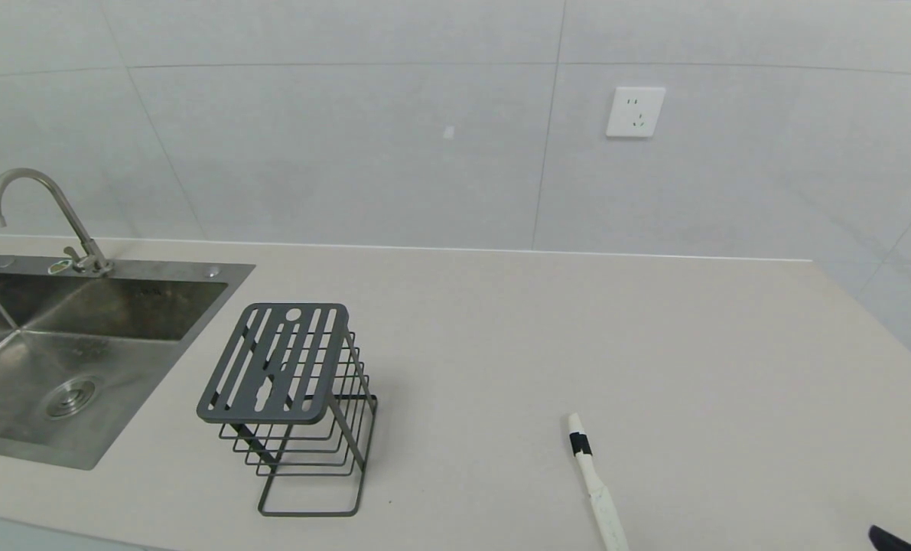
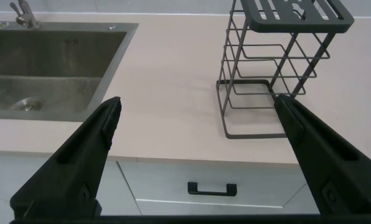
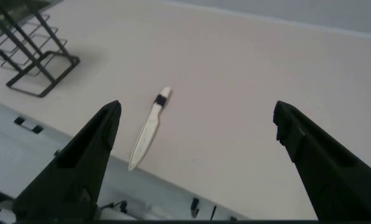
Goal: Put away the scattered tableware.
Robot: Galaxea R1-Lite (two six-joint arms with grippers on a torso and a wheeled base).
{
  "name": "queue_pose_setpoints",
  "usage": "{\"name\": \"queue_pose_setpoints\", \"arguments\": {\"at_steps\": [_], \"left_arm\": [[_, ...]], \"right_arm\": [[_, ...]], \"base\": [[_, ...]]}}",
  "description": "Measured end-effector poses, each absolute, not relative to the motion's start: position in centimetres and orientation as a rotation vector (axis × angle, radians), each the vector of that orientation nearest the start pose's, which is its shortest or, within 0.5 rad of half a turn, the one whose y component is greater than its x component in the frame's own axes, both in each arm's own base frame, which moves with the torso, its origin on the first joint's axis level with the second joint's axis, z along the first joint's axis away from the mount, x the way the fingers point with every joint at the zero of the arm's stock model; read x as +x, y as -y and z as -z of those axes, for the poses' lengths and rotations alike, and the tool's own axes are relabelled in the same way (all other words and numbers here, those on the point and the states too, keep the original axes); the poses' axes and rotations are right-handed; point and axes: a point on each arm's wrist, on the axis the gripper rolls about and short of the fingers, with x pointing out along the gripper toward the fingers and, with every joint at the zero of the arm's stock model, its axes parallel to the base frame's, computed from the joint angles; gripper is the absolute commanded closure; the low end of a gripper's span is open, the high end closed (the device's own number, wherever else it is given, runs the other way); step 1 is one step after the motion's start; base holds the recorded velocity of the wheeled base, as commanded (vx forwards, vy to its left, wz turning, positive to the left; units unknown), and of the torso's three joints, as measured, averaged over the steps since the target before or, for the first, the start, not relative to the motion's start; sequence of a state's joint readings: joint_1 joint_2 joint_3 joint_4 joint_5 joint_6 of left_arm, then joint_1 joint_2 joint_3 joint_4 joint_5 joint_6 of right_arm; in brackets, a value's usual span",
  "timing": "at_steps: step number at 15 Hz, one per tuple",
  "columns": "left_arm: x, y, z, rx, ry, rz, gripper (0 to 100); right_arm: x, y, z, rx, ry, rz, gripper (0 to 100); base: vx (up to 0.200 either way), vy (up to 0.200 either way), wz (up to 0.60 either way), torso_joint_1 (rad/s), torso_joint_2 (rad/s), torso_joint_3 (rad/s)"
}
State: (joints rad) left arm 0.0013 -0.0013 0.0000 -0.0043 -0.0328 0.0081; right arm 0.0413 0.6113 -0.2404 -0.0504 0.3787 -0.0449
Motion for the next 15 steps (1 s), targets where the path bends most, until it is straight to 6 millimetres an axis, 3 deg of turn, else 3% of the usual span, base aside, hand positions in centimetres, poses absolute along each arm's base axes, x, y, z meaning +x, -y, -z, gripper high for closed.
{"name": "queue_pose_setpoints", "arguments": {"at_steps": [4, 11, 15], "left_arm": [[-2.3, 0.1, -7.6, 0.007, 0.005, 0.032, 0], [-2.3, 0.1, -7.6, 0.005, 0.006, 0.032, 0], [-2.3, 0.1, -7.6, 0.003, 0.006, 0.032, 0]], "right_arm": [[8.4, -2.3, -14.1, 0.006, -0.508, -0.538, 0], [11.4, -4.9, -12.8, -0.058, -0.697, -0.640, 0], [13.4, -7.3, -12.3, -0.117, -0.781, -0.602, 0]], "base": [[0.000, 0.000, 0.00, 0.000, 0.00, 0.000], [0.000, 0.000, 0.00, 0.000, 0.00, 0.000], [0.000, 0.000, 0.00, 0.000, 0.00, 0.000]]}}
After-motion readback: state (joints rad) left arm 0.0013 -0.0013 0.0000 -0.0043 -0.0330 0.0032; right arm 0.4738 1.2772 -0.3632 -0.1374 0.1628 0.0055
